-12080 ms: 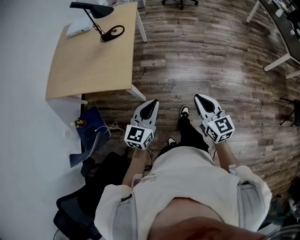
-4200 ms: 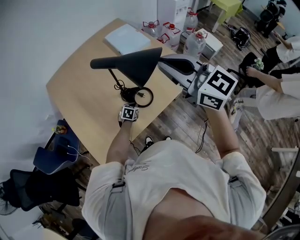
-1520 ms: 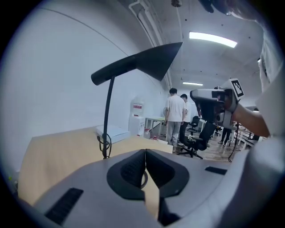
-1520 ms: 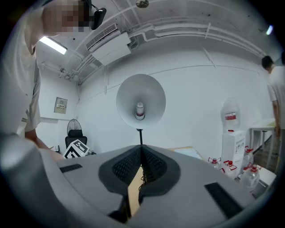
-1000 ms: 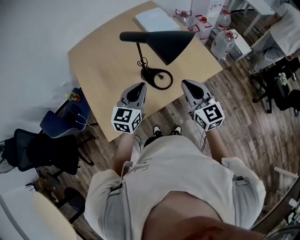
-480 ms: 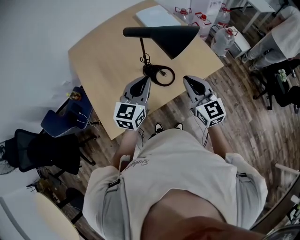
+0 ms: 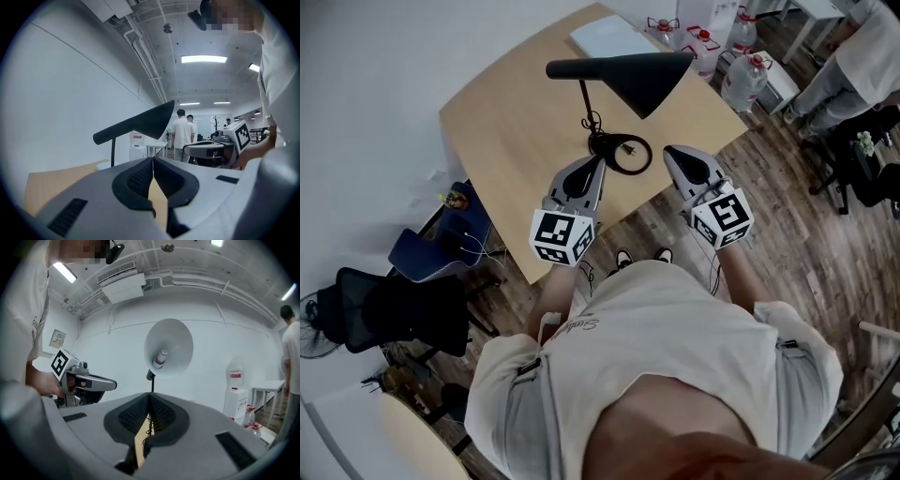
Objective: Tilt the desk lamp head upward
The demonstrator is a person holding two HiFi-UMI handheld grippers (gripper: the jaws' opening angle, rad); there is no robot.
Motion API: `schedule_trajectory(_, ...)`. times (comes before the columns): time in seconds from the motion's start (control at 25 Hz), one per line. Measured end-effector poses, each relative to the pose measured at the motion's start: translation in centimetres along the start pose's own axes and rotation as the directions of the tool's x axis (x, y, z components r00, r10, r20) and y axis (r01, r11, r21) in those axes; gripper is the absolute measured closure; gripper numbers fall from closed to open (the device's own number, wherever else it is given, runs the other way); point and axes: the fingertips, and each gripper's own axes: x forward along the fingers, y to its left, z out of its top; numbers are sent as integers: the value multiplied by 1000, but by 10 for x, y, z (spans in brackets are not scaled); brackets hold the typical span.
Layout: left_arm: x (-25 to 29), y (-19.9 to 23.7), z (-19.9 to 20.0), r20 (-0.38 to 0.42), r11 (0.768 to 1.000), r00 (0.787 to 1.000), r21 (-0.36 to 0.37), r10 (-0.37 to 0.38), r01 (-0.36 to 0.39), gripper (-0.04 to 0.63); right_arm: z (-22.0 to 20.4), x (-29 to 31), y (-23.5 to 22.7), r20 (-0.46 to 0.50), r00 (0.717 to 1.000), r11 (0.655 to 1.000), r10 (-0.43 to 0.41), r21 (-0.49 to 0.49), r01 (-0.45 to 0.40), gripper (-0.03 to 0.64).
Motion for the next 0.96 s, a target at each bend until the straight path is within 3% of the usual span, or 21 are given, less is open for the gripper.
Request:
schedule_trajectory(0.48,-9,11,-5,7,1000,1000,-28,9,-9,578,3,7,9,-13,1000,1000,17,-8,-17,623)
schedule_trajectory(0.96,7,24,-3,9,1000,1000,-18,-3,3,579,5,14,-11,12,1000,1000,-20,0,20,623)
